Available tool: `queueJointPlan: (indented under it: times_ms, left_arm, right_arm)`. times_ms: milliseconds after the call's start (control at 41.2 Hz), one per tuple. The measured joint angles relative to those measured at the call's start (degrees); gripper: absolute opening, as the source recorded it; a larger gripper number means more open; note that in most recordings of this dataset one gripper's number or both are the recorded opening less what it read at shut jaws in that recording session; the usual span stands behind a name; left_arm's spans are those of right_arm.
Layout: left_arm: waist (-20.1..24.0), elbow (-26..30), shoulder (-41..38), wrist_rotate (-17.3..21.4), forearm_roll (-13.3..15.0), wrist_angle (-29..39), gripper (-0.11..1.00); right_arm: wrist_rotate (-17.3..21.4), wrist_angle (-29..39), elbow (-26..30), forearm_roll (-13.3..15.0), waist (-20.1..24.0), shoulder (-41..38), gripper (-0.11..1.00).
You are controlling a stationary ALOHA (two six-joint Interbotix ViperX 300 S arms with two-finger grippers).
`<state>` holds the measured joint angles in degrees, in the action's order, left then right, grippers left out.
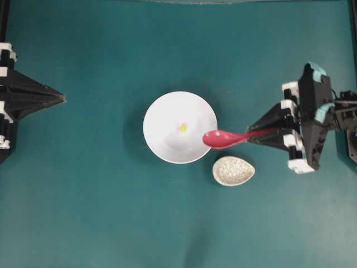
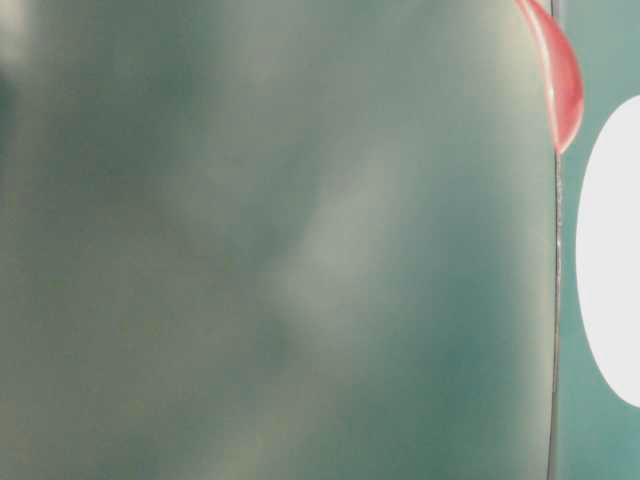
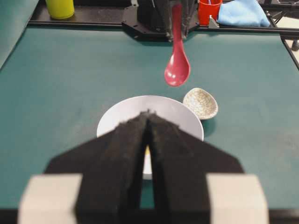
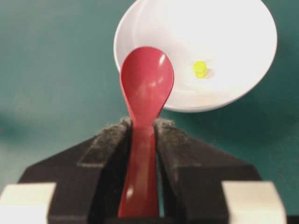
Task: Scoop the yellow hexagonal prism block from the bowl with a spoon using the right arm.
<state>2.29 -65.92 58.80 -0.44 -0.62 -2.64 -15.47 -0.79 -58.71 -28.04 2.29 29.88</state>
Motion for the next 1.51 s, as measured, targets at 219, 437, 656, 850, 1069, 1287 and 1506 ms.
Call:
queueJointPlan:
  times_ms: [219,437,656,850,1069,1287,1506]
  left_arm:
    - [0.0,0.0,0.09,0.0,0.0,0.09,0.01]
    - [-0.09,0.0,0.18,0.0,-0.09,0.0,0.01]
    - [0.0,0.0,0.09,0.18,-0.09,0.0,0.01]
    - [-0.09,0.0,0.18,0.18,0.0,0.0,0.01]
    - [-0.09,0.0,0.18,0.18,0.0,0.0,0.01]
    - [-0.09,0.0,0.26,0.18,0.0,0.0,0.01]
    - [-0.09,0.0,0.26,0.18,0.0,0.0,0.01]
  right_arm:
    - [-0.09,4.22,2.55,1.67,-2.72,-0.44,0.25]
    - [-0.09,7.91,4.83,2.99,-5.01,-1.14,0.25]
    - [-0.09,14.94,9.23,3.08,-8.7,-4.39,0.25]
    - [-0.09,21.18,14.41,3.78,-9.84,-9.58,0.25]
    - [0.35,26.72,19.6,6.77,-9.93,-15.64,0.25]
    - [0.53,30.41,24.08,8.44,-9.93,-20.21,0.25]
    - [0.53,32.7,25.75,8.96,-9.93,-22.85,0.25]
